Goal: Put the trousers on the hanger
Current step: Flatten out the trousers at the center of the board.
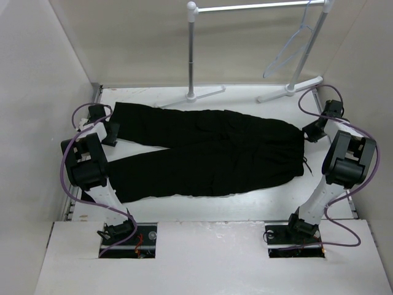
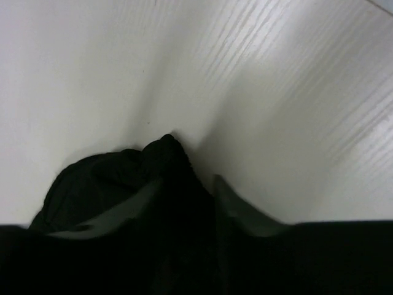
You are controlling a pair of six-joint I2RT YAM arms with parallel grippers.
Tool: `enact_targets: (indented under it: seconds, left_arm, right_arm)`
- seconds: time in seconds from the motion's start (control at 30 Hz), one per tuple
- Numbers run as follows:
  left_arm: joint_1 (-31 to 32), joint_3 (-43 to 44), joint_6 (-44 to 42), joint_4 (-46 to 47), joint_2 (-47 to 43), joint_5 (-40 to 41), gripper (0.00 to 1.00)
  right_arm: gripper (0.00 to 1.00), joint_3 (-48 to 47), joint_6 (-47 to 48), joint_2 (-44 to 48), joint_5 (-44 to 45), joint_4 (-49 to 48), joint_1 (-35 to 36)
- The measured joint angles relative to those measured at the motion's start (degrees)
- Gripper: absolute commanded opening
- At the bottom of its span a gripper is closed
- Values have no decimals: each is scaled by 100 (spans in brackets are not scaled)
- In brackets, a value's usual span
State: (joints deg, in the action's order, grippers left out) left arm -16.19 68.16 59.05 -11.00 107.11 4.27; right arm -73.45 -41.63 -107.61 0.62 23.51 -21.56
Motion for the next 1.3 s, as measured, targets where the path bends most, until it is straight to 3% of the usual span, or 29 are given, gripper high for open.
enact_targets:
  seconds: [0.1,0.27,0.37,0.5,0.63,0.67,0.77,0.83,0.87,1.0,1.07,1.2,1.23,1.3]
  left_arm:
    - [0,9,-33,7,24,-66,44]
    - [-13,96,-90,98,188,-144,16]
    - [-72,96,-101,94,227,-142,7]
    - [-234,96,-94,92,227,-74,8]
    - [-352,96,-66,92,227,-48,30]
    - [-365,107,-46,103,227,-55,36]
    - [-380,160,-4,136,221,-70,46]
    - [-380,164,-2,105,177,-74,47]
    - [-380,164,-4,42,138,-76,47]
    - [-374,55,-24,-162,-393,-55,46]
    - [-341,-164,-52,-240,-979,7,46]
    - [-240,-870,-197,-605,-2557,361,46]
    - [-210,-1058,-249,-754,-2940,468,46]
    - [-201,-1368,-393,-1130,-3567,721,47]
  right_arm:
    - [14,-81,7,-181,-131,-37,0]
    - [8,-177,-146,-269,-114,-70,0]
    - [7,-236,-251,-269,-37,-125,-17]
    - [7,-258,-391,-269,0,-184,-101]
    - [7,-256,-540,-267,24,-223,-179]
    - [8,-249,-584,-267,26,-238,-192]
    - [27,-181,-691,-205,105,-302,-212]
    - [52,-109,-741,-83,192,-304,-216]
    - [58,-92,-767,-9,232,-304,-214]
    - [71,4,-774,448,444,-323,-155]
    - [66,131,-780,835,629,-317,2]
    - [26,481,-745,1792,887,-409,859]
    - [20,592,-743,2024,907,-457,1180]
    - [18,826,-763,2391,898,-525,1853]
